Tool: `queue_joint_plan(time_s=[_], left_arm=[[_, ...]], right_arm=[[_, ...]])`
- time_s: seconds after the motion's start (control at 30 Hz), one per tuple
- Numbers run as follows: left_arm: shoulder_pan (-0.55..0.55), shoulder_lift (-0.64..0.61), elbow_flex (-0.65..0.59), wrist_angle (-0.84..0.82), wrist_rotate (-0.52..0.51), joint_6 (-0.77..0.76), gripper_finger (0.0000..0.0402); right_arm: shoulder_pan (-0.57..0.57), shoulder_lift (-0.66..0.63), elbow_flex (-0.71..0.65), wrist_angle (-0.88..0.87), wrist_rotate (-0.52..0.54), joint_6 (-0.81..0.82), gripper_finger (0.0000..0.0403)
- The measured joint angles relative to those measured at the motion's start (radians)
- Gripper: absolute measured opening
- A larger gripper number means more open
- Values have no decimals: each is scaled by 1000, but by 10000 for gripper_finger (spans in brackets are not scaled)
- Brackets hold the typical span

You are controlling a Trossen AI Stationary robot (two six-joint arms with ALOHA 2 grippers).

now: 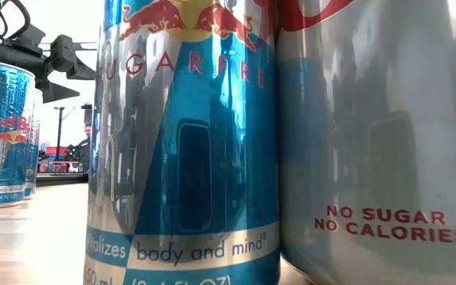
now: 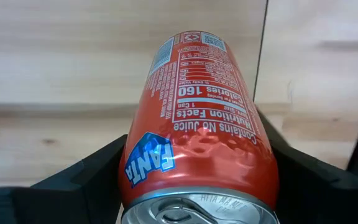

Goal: Place canned beverage on shelf
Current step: Put the bottom red soda can on the shelf aligned with the other red soda can

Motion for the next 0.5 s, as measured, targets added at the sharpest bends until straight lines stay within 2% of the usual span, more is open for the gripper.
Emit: queue_joint_plan(time_s=[0.27, 0.5], left_arm=[[0, 0, 0, 0, 0, 0, 368], [0, 0, 0, 0, 0, 0, 368]], right_arm=[[0, 14, 0, 46, -7, -2, 298], [2, 77, 0, 47, -78, -4, 298]])
